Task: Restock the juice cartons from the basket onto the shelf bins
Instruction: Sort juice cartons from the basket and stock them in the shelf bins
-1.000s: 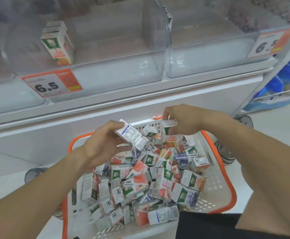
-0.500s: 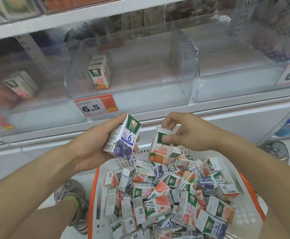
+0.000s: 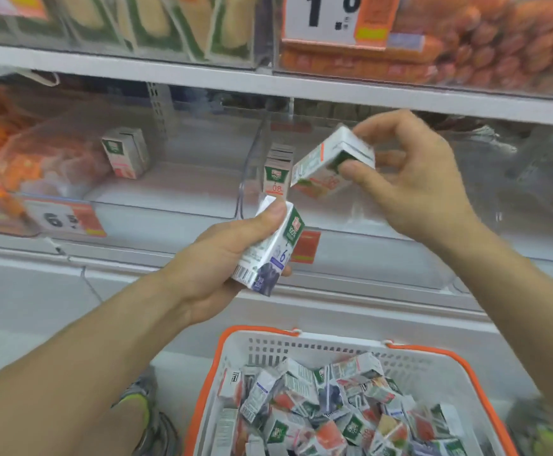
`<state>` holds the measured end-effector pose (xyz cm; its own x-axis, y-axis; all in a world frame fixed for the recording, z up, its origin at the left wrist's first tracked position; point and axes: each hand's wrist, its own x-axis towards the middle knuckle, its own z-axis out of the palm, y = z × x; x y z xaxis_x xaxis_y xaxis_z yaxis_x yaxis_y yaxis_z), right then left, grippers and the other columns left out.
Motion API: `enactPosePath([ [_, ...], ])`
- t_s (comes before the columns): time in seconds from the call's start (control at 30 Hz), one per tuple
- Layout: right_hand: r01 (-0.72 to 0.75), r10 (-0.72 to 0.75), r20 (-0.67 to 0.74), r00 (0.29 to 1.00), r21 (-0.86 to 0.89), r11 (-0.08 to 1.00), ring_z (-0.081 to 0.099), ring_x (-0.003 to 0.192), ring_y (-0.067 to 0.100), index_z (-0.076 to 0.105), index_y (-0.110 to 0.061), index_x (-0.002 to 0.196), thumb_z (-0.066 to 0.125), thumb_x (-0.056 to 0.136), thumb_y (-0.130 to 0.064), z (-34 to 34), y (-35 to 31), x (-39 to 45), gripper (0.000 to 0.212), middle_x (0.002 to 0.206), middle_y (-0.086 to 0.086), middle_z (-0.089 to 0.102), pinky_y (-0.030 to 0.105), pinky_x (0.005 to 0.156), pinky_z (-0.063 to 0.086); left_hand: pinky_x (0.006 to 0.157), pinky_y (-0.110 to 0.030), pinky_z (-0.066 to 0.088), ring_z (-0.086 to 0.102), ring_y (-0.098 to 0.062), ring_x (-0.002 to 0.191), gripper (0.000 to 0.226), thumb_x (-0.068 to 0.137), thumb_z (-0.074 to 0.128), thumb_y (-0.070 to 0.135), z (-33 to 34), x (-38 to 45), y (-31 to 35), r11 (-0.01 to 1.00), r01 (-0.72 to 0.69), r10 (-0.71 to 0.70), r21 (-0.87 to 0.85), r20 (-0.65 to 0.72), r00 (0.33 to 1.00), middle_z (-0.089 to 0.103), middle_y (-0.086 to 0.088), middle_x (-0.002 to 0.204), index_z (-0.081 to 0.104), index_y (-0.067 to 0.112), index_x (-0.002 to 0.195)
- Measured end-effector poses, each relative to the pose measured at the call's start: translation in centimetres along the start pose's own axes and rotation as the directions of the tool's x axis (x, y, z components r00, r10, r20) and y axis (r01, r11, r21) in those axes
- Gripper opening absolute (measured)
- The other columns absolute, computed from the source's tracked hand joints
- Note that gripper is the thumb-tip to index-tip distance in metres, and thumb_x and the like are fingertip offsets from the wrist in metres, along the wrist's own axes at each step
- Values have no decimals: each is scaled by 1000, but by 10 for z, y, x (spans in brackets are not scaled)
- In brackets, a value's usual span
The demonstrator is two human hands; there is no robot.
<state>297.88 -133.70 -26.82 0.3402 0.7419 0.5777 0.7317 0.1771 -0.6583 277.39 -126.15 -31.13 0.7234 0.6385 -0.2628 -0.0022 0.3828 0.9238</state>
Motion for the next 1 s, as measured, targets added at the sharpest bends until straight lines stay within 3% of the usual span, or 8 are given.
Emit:
enactPosePath([
  [0.1, -89, 108, 94, 990, -191, 978, 62, 83, 4, 62, -22, 103, 80, 79, -23, 44, 27, 49, 30, 98, -10, 64, 18, 74, 52, 51, -22, 50, 61, -13, 50, 62, 67, 69, 50, -9, 1, -5, 1000, 21, -22, -21, -18, 1000, 71, -9, 77, 70, 2, 106],
  [0.23, -205, 296, 228, 927, -353, 913, 63, 100, 19, 63, -17, 106, 83, 77, -24, 104, 63, 86, 36, 109, 3, 67, 22, 75, 42, 59, -27, 49, 58, -24, 70, 65, 64, 73, 54, -18, 6, -13, 990, 100, -105, -103, -47, 993, 69, -15, 89, 73, 4, 106],
  [0.43, -230, 355, 175, 918, -494, 839, 51, 119, 25, 64, -19, 104, 84, 75, -28, 141, 77, 99, 37, 122, 11, 58, 24, 91, 43, 65, -28, 53, 66, -24, 72, 66, 64, 71, 58, -17, 15, -9, 989, 88, -86, -119, 20, 996, 76, -14, 100, 72, 11, 111],
  [0.53, -250, 380, 173, 909, -504, 827, 51, 120, 26, 60, -23, 98, 84, 75, -29, 142, 81, 97, 34, 120, 11, 60, 20, 85, 39, 59, -25, 52, 65, -19, 57, 57, 76, 68, 53, -17, 16, -3, 982, 75, -72, -174, 26, 997, 75, -9, 86, 71, 8, 112],
  [0.63, -250, 405, 222, 887, -508, 825, 56, 114, 26, 63, -18, 113, 84, 76, -35, 129, 74, 90, 46, 118, 7, 62, 25, 85, 43, 43, -19, 45, 51, -11, 39, 50, 86, 66, 47, -16, 14, 1, 965, 78, -78, -250, 12, 997, 66, -9, 68, 69, 3, 111],
  [0.8, -312, 341, 151, 928, -186, 932, 62, 82, 11, 65, -14, 108, 76, 85, -19, 82, 34, 50, 26, 98, 3, 66, 22, 71, 51, 53, -25, 44, 58, -17, 49, 48, 85, 63, 50, -9, 12, 3, 972, 82, -72, -218, 55, 996, 67, -11, 70, 71, 5, 102],
  [0.9, -371, 294, 336, 895, 195, 908, 66, 69, 12, 65, -1, 102, 67, 92, -16, 38, 7, 5, 18, 83, 8, 69, 24, 64, 53, 47, -24, 50, 61, -19, 52, 49, 84, 62, 48, 3, 11, 1, 983, 92, -62, -159, 183, 981, 68, -12, 76, 68, 5, 108],
  [1.0, -371, 195, 497, 845, 284, 884, 66, 78, 20, 64, -8, 115, 75, 84, -33, -2, 5, -44, 41, 101, 15, 68, 35, 63, 55, 57, -28, 54, 64, -18, 65, 46, 86, 57, 46, 20, 11, -3, 991, 100, -60, -84, 386, 920, 68, -12, 91, 70, 9, 112],
])
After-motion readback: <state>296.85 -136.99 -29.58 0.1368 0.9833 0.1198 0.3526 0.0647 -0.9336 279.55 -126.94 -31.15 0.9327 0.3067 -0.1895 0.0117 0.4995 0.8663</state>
